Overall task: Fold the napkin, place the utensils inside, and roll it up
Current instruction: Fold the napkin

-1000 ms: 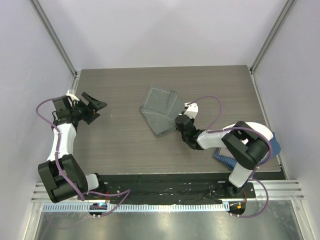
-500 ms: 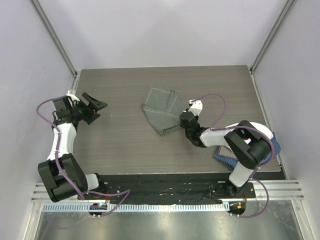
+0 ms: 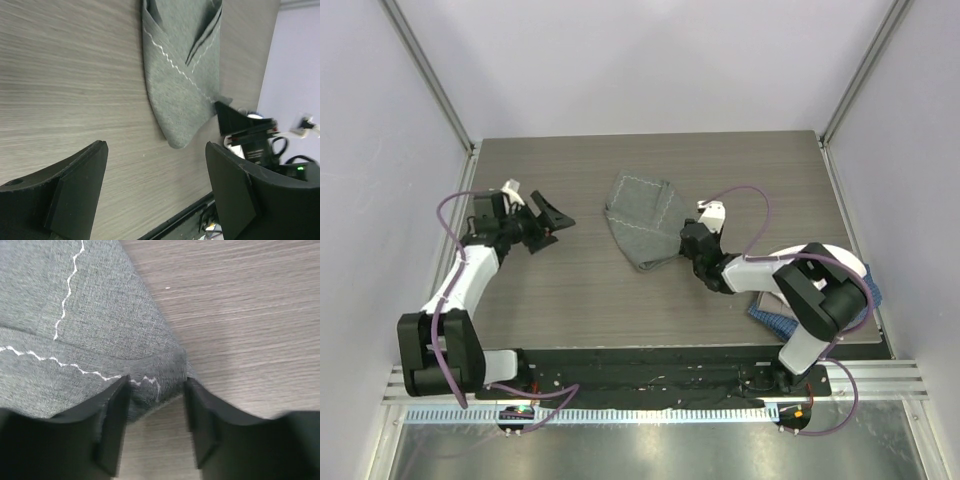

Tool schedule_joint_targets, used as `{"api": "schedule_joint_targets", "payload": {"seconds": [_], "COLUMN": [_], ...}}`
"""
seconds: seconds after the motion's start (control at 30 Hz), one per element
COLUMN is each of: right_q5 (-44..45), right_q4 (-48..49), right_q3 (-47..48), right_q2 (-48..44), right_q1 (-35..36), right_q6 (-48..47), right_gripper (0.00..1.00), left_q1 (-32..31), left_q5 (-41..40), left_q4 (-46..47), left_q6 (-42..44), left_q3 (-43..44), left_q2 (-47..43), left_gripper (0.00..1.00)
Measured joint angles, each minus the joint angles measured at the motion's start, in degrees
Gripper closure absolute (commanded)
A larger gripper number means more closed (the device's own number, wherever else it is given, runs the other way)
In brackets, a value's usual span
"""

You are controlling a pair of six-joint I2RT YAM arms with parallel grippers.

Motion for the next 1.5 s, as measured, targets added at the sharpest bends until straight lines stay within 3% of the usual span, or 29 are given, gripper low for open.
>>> {"api": "schedule_joint_targets", "payload": {"seconds": [0.13,0.3,0.5,0.77,0.93,1.1,1.23,1.37,1.5], "right_q5": [-2.1,-11.3,-24.4,-35.9,-40.5,-42.3,-42.4,-42.7,-42.9], "right_q4": [-3.4,-5.4,-11.0,-15.6,-16.3,-16.6,-16.8,-17.2,-17.8], "right_q3": [0.0,1.4,6.9,8.3,10.3,10.9,11.2,11.3,11.3], "right_q2": [-5.5,-10.6,-5.8,-0.7,2.6,3.4,4.0,4.1,4.0], "right_q1": [-0.7,-5.2,-11.7,-15.6,-17.0,-17.5,-17.5,-17.5,-17.5], "right_q6": [-1.3,-4.2,-7.8,-9.4,-10.4,-10.7,-10.9,-10.9,-9.4], "right_gripper": [0.26,0.22,0.21,0.23,0.41,0.48,0.61,0.89,0.98], "left_q1": [-5.7,-11.1,-14.5,-15.2,-15.2,-15.2,-15.2,-15.2,-15.2], "left_q5": [-2.3,-4.2,-4.8,-5.1,-5.1,-5.1,-5.1,-5.1,-5.1], "left_q4": [3.7,8.3,12.3,14.6,15.0,15.0,15.0,15.0,15.0], "left_q6": [-2.8,-6.7,-8.8,-9.7,-9.7,-9.7,-9.7,-9.7,-9.6], "left_q3": [-2.5,-4.8,-4.7,-4.7,-4.7,-4.7,-4.6,-4.6,-4.7], "left_q2": [1.1,7.1,13.3,13.8,14.1,14.2,14.5,15.2,15.4], "left_gripper": [0.16,0.18,0.18,0.19,0.20,0.20,0.20,0.20,0.20]}}
